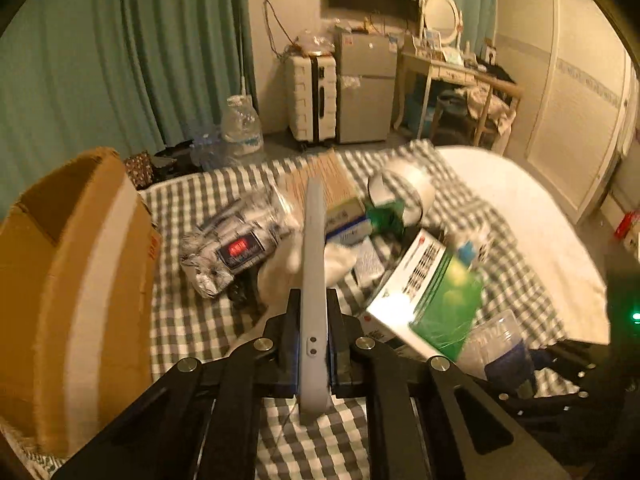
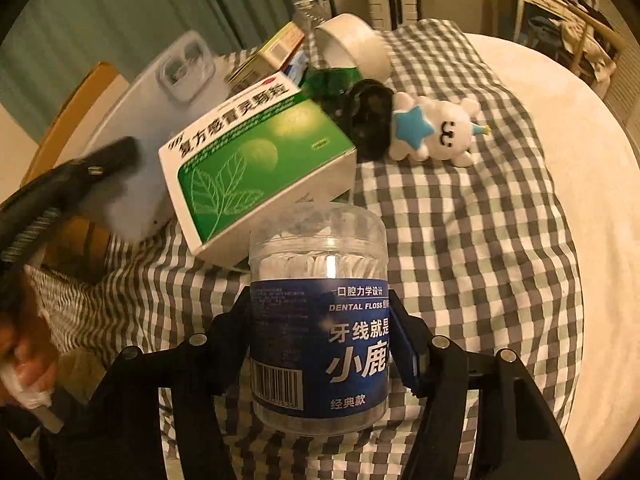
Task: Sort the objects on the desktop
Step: 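Lift the dental floss canister with the right tool while the left tool lifts the white phone, then carry both items over the cardboard box and open both tools to drop them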
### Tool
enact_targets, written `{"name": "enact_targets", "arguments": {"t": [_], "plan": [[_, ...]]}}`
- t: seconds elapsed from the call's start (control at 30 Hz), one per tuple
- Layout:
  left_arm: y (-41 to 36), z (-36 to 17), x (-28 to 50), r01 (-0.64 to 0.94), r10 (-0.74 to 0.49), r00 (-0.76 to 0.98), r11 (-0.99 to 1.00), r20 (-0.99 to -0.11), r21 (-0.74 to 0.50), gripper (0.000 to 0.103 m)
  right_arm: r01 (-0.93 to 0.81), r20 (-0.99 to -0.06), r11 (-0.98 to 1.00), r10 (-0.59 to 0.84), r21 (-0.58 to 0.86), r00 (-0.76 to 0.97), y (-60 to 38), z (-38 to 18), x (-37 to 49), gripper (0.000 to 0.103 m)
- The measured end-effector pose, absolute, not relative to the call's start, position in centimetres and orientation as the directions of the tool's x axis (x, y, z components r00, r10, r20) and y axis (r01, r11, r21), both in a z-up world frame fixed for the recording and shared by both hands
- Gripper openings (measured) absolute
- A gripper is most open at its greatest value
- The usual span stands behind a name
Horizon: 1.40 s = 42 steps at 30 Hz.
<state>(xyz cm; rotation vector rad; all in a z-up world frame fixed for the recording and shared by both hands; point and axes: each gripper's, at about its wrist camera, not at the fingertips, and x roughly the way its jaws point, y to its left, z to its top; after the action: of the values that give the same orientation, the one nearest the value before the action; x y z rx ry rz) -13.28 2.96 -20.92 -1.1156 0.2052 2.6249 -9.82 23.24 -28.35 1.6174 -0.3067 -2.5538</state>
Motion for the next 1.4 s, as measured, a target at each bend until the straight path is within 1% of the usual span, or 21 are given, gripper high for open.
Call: {"name": "enact_targets", "arguments": {"t": [0.1,0.37,0.47,0.57,0.77,0.93,1.03,1.27,1.4], "plan": [[1.9,-19.1,-12.1,-0.3,0.206,-0.682,-0.954,-0.701,0.011,0.01,-0.036,-0.857,-0.969,-0.199,0.245,-0.476,23.5,-26.8,-9.5,0.061],[0.8,-15.0,-9.6,-0.264,0.218,-0.712,-0.964,-0.668,-0.033,0.006,-0.023,-0.792,-0.985,-0.123,0.17,-0.598,23.4,-21.3,-5.9,0.061],[0.3,-14.4,-9.4,-0.253,0.215,-0.719,-0.967,-0.661,-0.04,0.006,-0.018,-0.764,-0.987,-0.113,0.162,-0.636,22.6,-18.7,-5.2,0.061],[-0.3,-13.6,-9.0,-0.245,0.221,-0.725,-0.968,-0.652,-0.055,0.006,-0.004,-0.739,-0.994,-0.08,0.111,-0.669,21.9,-16.9,-4.6,0.061],[-1.4,-10.9,-7.8,-0.252,0.232,-0.762,-0.966,-0.605,-0.053,0.006,0.028,-0.681,-0.994,-0.091,0.103,-0.727,20.3,-12.4,-3.3,0.061],[-2.5,-8.3,-6.6,-0.242,0.223,-0.794,-0.969,-0.566,-0.041,0.006,0.046,-0.604,-0.994,-0.097,0.1,-0.791,18.8,-8.6,-2.8,0.061],[-3.7,-6.5,-6.3,-0.23,0.219,-0.81,-0.972,-0.544,-0.049,0.006,0.068,-0.574,-0.993,-0.109,0.093,-0.812,17.7,-6.7,-3.1,0.061],[-7.1,-2.8,-5.8,-0.191,0.188,-0.856,-0.981,-0.481,-0.043,0.006,0.112,-0.519,-0.99,-0.139,0.084,-0.843,14.7,-3.4,-4.2,0.061],[-9.2,-2.3,-5.9,-0.156,0.16,-0.869,-0.987,-0.469,-0.047,0.006,0.136,-0.488,-0.986,-0.168,0.101,-0.856,13.0,-2.8,-5.4,0.061]]}}
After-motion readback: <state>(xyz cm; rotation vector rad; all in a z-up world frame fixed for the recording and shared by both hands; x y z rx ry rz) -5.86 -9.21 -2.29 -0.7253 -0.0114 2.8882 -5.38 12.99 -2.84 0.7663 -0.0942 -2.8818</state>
